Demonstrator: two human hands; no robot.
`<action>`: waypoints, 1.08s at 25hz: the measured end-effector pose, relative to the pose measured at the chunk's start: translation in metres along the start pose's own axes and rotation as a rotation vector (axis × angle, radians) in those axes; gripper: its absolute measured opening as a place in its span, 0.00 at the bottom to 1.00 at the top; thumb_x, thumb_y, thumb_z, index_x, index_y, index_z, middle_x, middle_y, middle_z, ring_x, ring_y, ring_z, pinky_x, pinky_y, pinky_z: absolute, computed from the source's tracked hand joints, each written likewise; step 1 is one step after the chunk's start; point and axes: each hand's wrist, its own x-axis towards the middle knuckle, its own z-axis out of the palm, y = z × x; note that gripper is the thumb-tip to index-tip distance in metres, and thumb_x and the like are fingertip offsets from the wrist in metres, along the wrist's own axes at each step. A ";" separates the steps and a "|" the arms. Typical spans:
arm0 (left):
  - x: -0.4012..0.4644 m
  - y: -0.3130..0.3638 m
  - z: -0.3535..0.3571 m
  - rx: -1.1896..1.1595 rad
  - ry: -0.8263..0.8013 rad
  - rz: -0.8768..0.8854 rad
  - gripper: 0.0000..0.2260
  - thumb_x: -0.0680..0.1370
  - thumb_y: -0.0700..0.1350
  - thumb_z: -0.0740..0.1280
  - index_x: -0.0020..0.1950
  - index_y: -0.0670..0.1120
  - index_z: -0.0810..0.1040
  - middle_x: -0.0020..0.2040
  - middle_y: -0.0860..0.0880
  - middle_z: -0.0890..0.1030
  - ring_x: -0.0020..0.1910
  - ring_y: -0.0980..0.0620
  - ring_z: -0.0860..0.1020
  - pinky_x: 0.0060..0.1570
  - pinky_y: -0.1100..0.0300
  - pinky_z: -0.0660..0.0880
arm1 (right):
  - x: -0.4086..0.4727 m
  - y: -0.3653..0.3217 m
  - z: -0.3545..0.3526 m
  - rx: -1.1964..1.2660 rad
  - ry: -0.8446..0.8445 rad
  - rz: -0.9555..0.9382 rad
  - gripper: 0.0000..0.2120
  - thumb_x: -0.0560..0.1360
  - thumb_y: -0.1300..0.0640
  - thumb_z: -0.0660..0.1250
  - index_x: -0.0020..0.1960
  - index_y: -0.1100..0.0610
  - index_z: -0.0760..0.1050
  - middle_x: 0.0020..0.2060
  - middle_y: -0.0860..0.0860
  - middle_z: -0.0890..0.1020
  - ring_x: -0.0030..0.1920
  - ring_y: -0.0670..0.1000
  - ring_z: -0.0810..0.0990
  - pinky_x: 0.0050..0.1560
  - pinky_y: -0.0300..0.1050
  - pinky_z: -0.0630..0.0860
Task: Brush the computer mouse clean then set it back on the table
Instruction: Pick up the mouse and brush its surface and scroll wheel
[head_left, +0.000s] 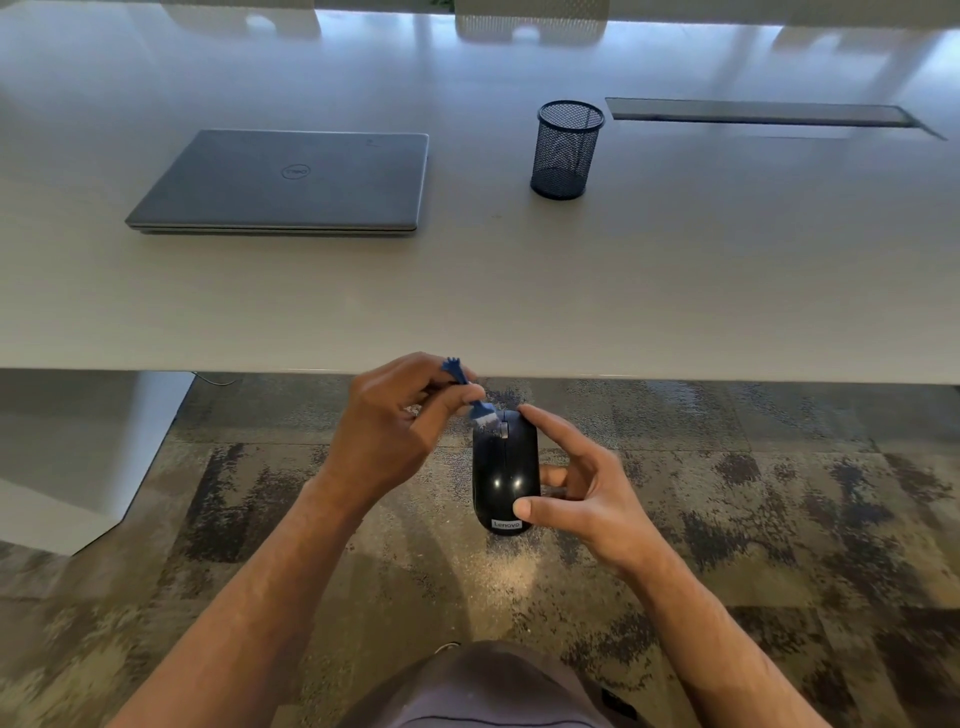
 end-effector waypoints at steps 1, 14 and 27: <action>0.001 0.002 0.000 -0.010 0.002 0.002 0.11 0.75 0.46 0.71 0.49 0.39 0.82 0.44 0.52 0.82 0.44 0.56 0.83 0.43 0.67 0.80 | 0.000 0.000 0.000 0.002 -0.001 -0.001 0.40 0.64 0.63 0.79 0.73 0.47 0.72 0.75 0.54 0.71 0.57 0.64 0.85 0.54 0.63 0.83; 0.003 0.001 0.001 -0.049 0.007 0.018 0.10 0.76 0.46 0.72 0.51 0.40 0.82 0.45 0.55 0.82 0.44 0.57 0.84 0.44 0.64 0.81 | 0.001 0.001 0.000 0.009 0.006 -0.012 0.41 0.64 0.63 0.79 0.73 0.48 0.71 0.74 0.56 0.71 0.56 0.65 0.85 0.54 0.63 0.83; 0.005 0.002 0.006 -0.039 -0.056 0.069 0.09 0.78 0.46 0.68 0.52 0.41 0.82 0.46 0.51 0.83 0.44 0.56 0.83 0.44 0.58 0.82 | 0.002 0.001 0.001 0.004 -0.004 -0.014 0.40 0.64 0.64 0.79 0.73 0.47 0.72 0.74 0.58 0.71 0.56 0.66 0.85 0.55 0.65 0.82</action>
